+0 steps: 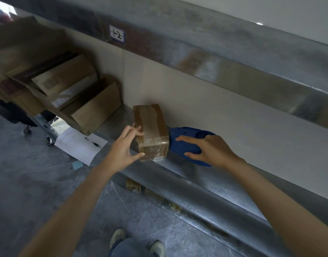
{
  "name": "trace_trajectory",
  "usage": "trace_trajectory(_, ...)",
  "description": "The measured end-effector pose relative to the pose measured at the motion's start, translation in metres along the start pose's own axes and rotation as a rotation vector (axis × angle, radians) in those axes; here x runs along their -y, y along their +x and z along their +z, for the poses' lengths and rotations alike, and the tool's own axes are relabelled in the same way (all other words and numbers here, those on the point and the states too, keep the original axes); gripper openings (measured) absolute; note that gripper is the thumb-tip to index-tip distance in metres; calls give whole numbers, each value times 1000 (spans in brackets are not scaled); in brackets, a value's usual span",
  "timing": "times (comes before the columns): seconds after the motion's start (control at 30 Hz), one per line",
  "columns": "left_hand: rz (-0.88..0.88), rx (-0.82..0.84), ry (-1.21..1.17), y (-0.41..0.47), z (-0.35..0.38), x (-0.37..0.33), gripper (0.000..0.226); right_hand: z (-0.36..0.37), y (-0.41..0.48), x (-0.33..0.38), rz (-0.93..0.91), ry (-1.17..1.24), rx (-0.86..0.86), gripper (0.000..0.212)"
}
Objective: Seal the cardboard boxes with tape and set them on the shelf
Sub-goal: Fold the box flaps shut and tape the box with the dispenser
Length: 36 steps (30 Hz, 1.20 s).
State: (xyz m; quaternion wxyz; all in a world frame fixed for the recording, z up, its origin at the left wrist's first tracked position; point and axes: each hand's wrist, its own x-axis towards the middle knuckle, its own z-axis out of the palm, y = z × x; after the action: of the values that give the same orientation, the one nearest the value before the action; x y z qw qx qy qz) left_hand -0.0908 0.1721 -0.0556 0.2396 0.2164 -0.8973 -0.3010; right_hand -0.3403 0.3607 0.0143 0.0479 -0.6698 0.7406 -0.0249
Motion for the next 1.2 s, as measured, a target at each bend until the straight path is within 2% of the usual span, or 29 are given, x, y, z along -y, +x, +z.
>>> trace_trajectory(0.17,-1,2,-1,1,1,1,58,16,15,12,-38,-58,-92,51)
trace_trajectory(0.3,-18,2,-8,0,1,1,61,33,26,17,88,-47,-76,53)
trace_trajectory(0.43,-33,-3,1,0,1,0,61,51,19,12,291,110,-51,56)
trace_trajectory(0.57,-32,-8,2,1,1,0,61,71,13,6,415,296,-89,59)
trace_trajectory(0.8,-27,-22,4,1,-1,0,62,81,8,9,483,438,-62,70)
trace_trajectory(0.97,-21,-6,9,2,-3,-1,63,73,12,12,467,514,-45,75)
trace_trajectory(1.1,-22,20,-4,0,-7,-2,65,68,9,9,490,471,11,74)
trace_trajectory(1.2,-26,28,-23,-1,-8,-2,66,56,4,12,509,285,-33,75)
